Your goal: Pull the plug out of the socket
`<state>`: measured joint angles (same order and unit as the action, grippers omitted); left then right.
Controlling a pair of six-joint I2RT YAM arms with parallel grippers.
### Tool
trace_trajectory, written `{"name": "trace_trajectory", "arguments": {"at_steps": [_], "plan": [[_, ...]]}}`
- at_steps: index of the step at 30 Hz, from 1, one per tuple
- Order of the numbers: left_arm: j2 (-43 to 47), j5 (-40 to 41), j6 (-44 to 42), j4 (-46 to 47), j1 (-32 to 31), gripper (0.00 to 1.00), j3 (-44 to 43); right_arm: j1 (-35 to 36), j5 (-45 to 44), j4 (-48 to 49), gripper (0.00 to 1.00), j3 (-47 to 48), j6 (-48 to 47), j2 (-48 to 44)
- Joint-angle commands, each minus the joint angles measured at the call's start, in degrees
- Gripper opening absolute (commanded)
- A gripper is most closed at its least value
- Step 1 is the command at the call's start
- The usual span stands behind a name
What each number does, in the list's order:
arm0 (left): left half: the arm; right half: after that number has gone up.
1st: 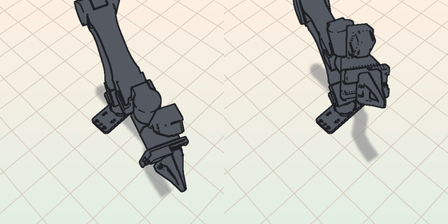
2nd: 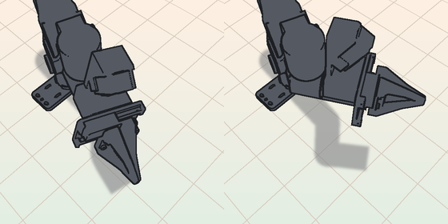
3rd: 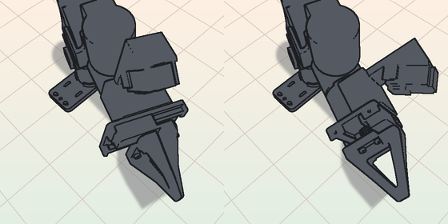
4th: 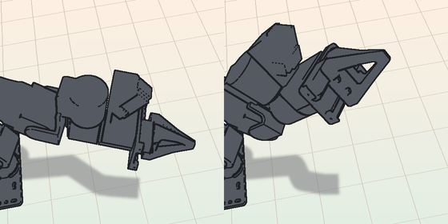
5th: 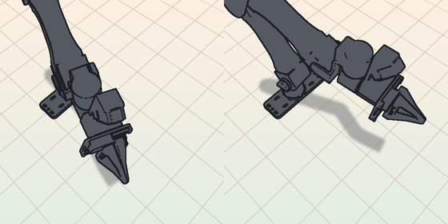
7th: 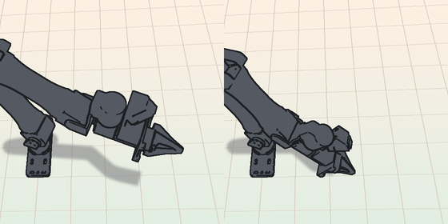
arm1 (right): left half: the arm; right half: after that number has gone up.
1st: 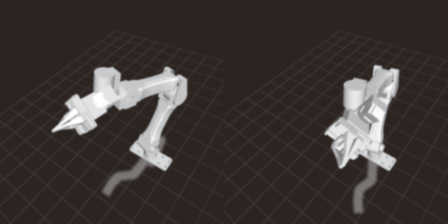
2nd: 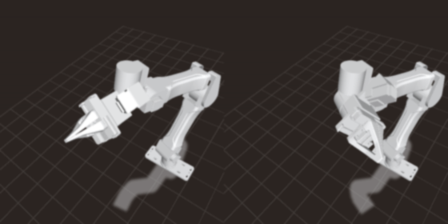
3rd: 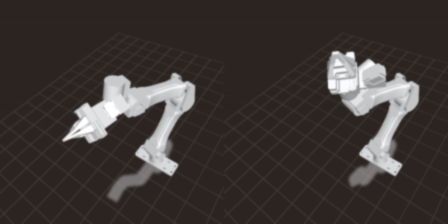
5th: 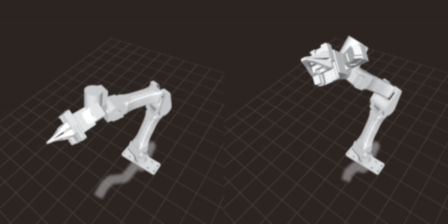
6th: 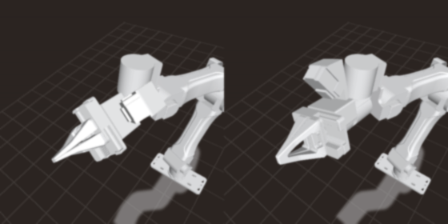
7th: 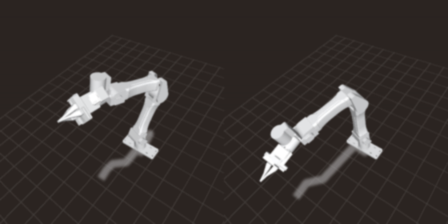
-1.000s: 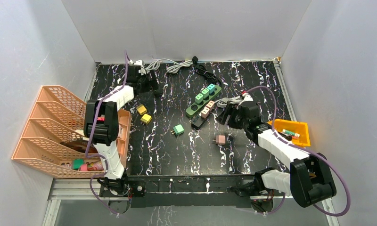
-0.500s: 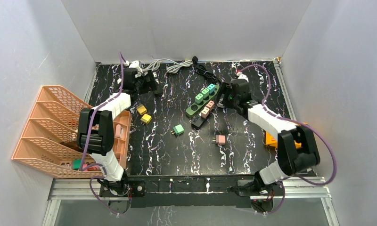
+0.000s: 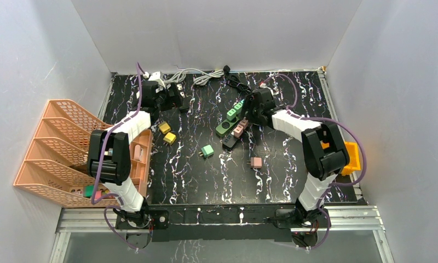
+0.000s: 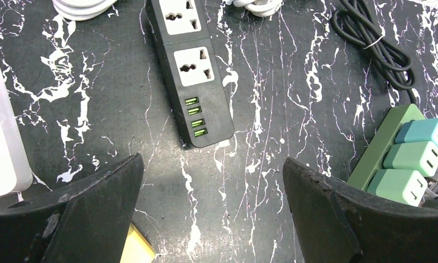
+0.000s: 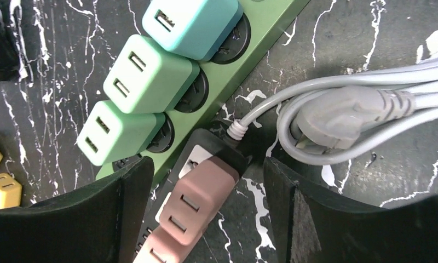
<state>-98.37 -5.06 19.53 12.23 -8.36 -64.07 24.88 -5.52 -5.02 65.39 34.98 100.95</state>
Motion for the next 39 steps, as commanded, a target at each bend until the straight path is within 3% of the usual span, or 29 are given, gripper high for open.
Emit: {"name": "trace_trajectory", "arguments": {"at_steps": [1,6,10,14,18,26,33,39], "plan": [[3.9,-1.4,0.1,1.9,0.1,0.98,1.3,0.9,0.8,-1.8,0.80,3.8,0.6,2.2],[3.4,-0.5,-1.0,1.4,-0.5,0.98,1.3,2.0,0.7,-3.5,0.75,4.6,-0.4,3.7],[2.7,-0.3,-1.2,1.7,-0.8,0.98,1.3,2.2,0.1,-4.6,0.63,5.0,-1.0,4.5],[1.0,-0.5,-1.2,1.9,-0.8,0.98,0.6,2.2,-0.2,-4.4,0.39,5.2,-1.1,5.2],[-1.0,-0.2,-1.8,1.5,-0.8,0.98,-0.7,2.1,-0.7,-4.9,0.00,6.4,-0.6,6.4],[-5.0,0.3,-2.5,-0.1,-0.8,0.98,-4.7,1.8,1.2,0.2,0.00,10.2,5.9,11.7],[-7.2,0.9,-2.7,-0.6,-0.7,0.98,-6.1,0.8,-2.7,7.7,0.00,16.4,12.4,15.7],[-7.8,-2.9,-0.7,1.2,-0.8,0.98,-5.5,0.4,-1.7,11.0,0.00,23.9,13.4,21.2]]}}
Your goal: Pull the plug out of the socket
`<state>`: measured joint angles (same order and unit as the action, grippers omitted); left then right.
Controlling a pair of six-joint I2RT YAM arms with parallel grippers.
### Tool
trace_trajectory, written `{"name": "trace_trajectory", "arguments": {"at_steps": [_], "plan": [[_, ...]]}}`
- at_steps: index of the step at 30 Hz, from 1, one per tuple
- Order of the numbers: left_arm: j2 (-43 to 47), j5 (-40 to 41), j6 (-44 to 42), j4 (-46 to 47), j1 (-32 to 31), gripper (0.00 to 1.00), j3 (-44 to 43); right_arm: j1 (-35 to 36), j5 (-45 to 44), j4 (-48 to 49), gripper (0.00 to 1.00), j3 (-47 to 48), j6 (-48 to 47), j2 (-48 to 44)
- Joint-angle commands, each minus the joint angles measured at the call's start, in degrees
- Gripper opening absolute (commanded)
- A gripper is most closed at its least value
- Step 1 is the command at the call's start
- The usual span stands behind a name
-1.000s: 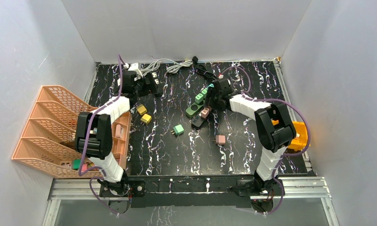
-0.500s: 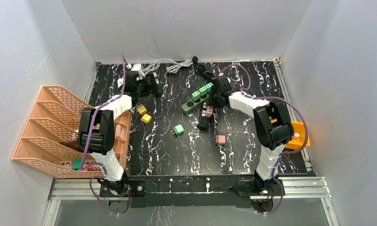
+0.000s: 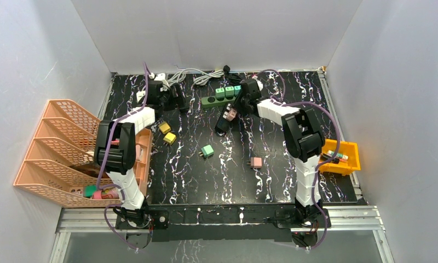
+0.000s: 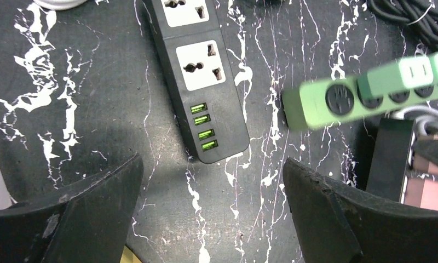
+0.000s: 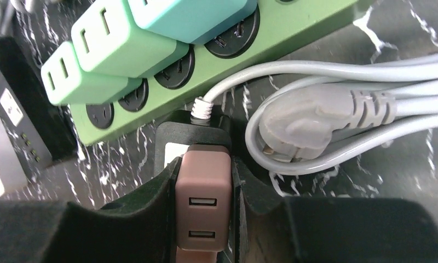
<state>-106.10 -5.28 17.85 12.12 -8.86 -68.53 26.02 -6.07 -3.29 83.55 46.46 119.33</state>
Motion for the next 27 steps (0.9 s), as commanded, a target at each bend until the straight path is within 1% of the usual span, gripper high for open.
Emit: {"name": "trace_trajectory", "arguments": {"at_steps": [1,5,9,12,15,22,27], "plan": [[0.1,-3.9,1.6,1.7,-0.4,0.98,-0.7,-0.9,0.2,10.5,0.00,6.2,2.0,3.4],[1.1,-10.9,3.0,3.2,-1.9,0.98,0.7,-1.6,8.7,17.3,0.00,4.0,0.1,2.5],[1.0,-17.0,4.3,7.0,-6.2,0.98,2.7,-1.6,11.0,22.2,0.00,-1.0,-1.0,-1.7],[-0.9,-17.0,3.6,6.7,-10.8,0.98,1.9,-1.7,12.1,24.4,0.00,-4.4,-1.1,-5.0],[-3.2,-15.7,3.4,6.1,-13.5,0.98,0.4,-1.6,13.5,24.9,0.00,-6.4,-1.0,-8.0],[-6.1,-22.5,7.4,10.2,-14.7,0.98,-0.4,-1.6,12.3,25.9,0.00,-10.7,0.5,-14.1],[-7.2,-23.8,8.2,10.5,-15.7,0.98,-1.1,-1.6,12.7,26.2,0.00,-11.5,1.0,-16.2]]}}
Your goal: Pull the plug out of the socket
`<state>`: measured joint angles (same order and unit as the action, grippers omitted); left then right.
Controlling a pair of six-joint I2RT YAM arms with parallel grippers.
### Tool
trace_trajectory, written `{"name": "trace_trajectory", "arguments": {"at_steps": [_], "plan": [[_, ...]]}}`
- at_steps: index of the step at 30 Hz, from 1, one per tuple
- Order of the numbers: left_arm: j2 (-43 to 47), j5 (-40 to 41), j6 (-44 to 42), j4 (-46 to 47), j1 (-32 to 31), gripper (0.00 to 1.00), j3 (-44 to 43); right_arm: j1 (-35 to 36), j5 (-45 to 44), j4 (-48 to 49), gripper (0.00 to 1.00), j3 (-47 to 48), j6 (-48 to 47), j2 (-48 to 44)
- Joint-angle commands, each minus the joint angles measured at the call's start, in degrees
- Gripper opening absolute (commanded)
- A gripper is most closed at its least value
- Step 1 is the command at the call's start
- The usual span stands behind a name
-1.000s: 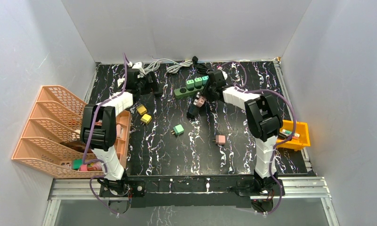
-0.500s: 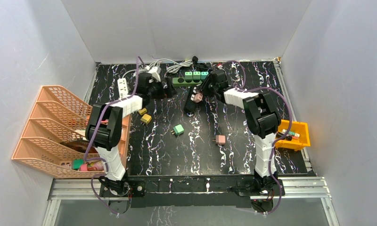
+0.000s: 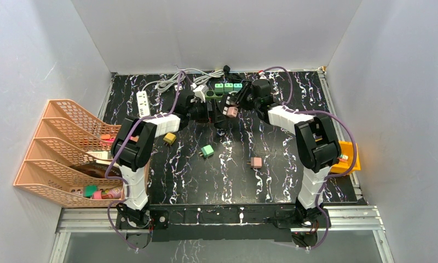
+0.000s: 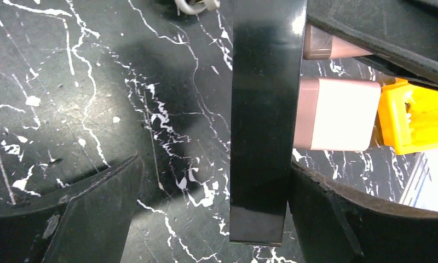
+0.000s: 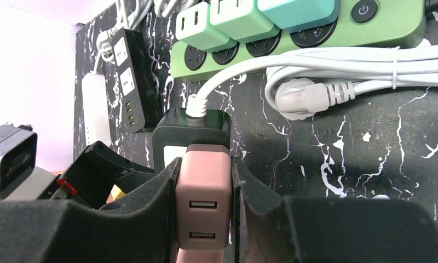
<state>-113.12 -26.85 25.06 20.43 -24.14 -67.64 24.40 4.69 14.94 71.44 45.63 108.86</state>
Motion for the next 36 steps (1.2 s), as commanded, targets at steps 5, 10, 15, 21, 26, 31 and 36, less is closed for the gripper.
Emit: {"name": "trace_trajectory", "arguments": {"at_steps": [5,10,15,21,26,31,36], "plan": [[-0.7,-7.3,4.9,7.9,-0.6,0.96,-0.7,0.0,2.7,9.0,0.00,-0.2,2.8,-6.9],[-1.3,-9.8,5.6,8.3,-0.7,0.02,-1.4,0.0,3.4,9.0,0.00,-1.1,2.6,-8.0],[-0.2,0.0,2.9,0.5,-0.6,0.00,-3.4,0.0,1.3,2.3,0.00,-0.4,-3.4,-11.2],[-0.9,10.4,1.2,-9.2,-0.3,0.00,-8.8,0.0,-3.6,-4.6,0.00,-4.6,-11.4,-19.2],[-1.1,15.1,-0.7,-11.2,-0.2,0.00,-11.2,0.0,-4.1,-10.1,0.00,-10.4,-14.3,-26.9],[0.7,12.5,-2.8,-7.6,-0.3,0.00,-9.9,-2.5,2.8,-10.2,0.00,-22.4,-16.8,-27.2],[1.7,11.8,-4.9,-8.1,-0.3,0.00,-9.5,-5.1,14.5,-3.2,0.00,-32.7,-14.2,-24.6]]}}
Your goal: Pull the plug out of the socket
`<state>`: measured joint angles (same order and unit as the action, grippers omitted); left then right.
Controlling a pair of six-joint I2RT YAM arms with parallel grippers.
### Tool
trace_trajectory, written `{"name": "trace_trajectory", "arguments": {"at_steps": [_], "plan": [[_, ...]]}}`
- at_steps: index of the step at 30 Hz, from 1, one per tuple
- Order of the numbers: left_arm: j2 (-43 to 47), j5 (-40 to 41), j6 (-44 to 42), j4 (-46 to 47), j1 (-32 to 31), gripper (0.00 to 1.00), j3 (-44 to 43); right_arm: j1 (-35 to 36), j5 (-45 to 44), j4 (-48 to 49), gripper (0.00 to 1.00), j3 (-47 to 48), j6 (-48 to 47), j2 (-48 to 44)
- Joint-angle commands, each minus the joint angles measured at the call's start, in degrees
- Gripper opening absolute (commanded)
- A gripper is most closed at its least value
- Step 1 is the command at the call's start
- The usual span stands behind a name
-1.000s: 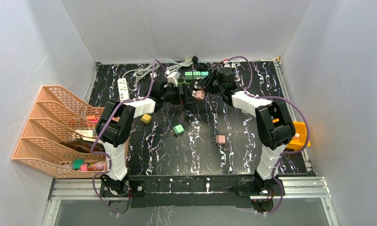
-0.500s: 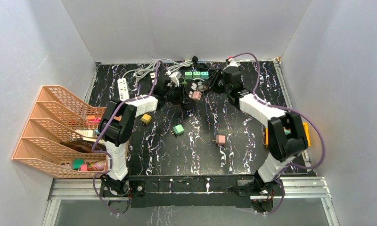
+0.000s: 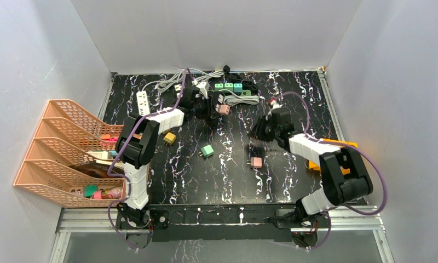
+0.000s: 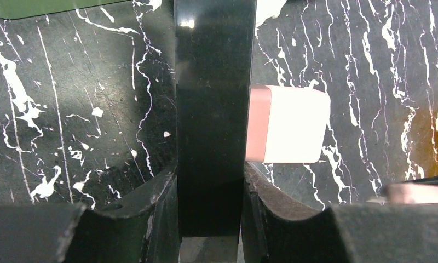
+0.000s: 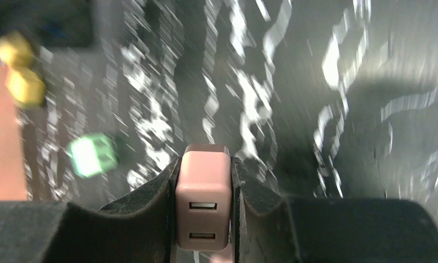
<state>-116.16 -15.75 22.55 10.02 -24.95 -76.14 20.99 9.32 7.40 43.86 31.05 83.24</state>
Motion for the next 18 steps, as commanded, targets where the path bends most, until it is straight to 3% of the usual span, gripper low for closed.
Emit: {"name": "trace_trajectory", "arguments": {"at_steps": [1,6,14,18], "plan": [[4.9,0.9,-2.7,2.3,0.6,0.00,-0.7,-2.1,11.0,5.5,0.00,-6.3,1.0,1.1],[6.7,3.0,-3.2,5.4,0.5,0.00,2.2,-2.5,13.5,8.6,0.00,-8.4,1.8,1.7],[9.6,-2.7,-11.6,8.6,0.5,0.00,5.0,-2.7,15.6,7.3,0.00,-8.4,1.1,6.2],[10.7,-0.4,-11.6,10.6,0.5,0.00,7.5,-2.8,15.3,6.7,0.00,-8.5,0.8,7.0]]}}
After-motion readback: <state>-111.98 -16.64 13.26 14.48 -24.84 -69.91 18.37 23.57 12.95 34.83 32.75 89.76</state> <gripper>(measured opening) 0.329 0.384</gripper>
